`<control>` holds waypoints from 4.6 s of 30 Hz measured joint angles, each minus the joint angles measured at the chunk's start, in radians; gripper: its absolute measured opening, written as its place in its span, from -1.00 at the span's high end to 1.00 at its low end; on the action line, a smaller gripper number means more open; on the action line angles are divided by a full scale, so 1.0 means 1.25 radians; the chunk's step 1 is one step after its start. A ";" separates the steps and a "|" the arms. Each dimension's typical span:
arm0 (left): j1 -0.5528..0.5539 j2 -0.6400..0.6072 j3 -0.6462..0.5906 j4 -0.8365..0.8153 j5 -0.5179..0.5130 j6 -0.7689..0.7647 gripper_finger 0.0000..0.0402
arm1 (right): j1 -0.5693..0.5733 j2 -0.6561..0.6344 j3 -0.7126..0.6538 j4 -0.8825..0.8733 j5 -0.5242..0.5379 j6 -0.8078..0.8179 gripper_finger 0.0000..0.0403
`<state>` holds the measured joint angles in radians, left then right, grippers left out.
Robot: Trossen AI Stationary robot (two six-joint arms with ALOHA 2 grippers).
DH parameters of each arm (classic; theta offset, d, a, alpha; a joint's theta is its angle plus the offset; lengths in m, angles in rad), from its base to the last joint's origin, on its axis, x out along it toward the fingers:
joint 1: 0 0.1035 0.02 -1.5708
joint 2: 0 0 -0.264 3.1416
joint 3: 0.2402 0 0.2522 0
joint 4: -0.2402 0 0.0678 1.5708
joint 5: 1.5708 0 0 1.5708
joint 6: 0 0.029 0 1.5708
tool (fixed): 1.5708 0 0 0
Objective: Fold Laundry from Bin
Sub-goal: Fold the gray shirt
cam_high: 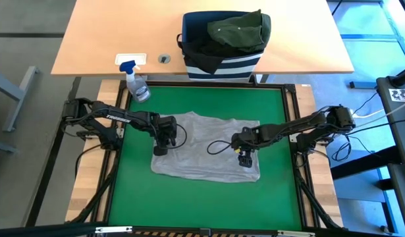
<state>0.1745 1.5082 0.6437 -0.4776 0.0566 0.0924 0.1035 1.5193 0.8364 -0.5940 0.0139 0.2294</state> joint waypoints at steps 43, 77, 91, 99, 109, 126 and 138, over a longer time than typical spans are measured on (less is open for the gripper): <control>0.000 0.000 0.001 -0.019 -0.008 0.005 0.95 | -0.061 0.138 0.006 -0.002 -0.035 -0.103 0.81; 0.008 -0.256 0.319 -0.438 -0.065 0.020 0.95 | -0.063 -0.321 -0.002 -0.133 0.081 -0.083 0.98; 0.072 -0.259 0.339 -0.421 -0.178 0.054 0.94 | -0.063 -0.389 -0.001 -0.185 0.217 -0.042 0.97; 0.050 -0.263 0.339 -0.428 -0.090 0.004 0.94 | -0.062 -0.392 0.003 -0.178 0.131 0.032 0.98; -0.117 -0.297 0.333 -0.398 0.315 -0.184 0.94 | 0.050 -0.393 0.088 -0.140 -0.234 0.152 0.98; -0.157 -0.296 -0.090 -0.058 -0.055 -0.183 0.91 | 0.067 -0.275 -0.262 0.080 -0.016 0.255 0.86; -0.115 -0.296 0.140 -0.281 -0.086 -0.152 0.29 | -0.026 -0.295 -0.061 -0.180 -0.053 0.194 -0.03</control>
<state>0.0308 1.1378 0.8181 -0.8287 -0.0513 -0.0982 0.0707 1.1502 0.7602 -0.8189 -0.0525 0.4725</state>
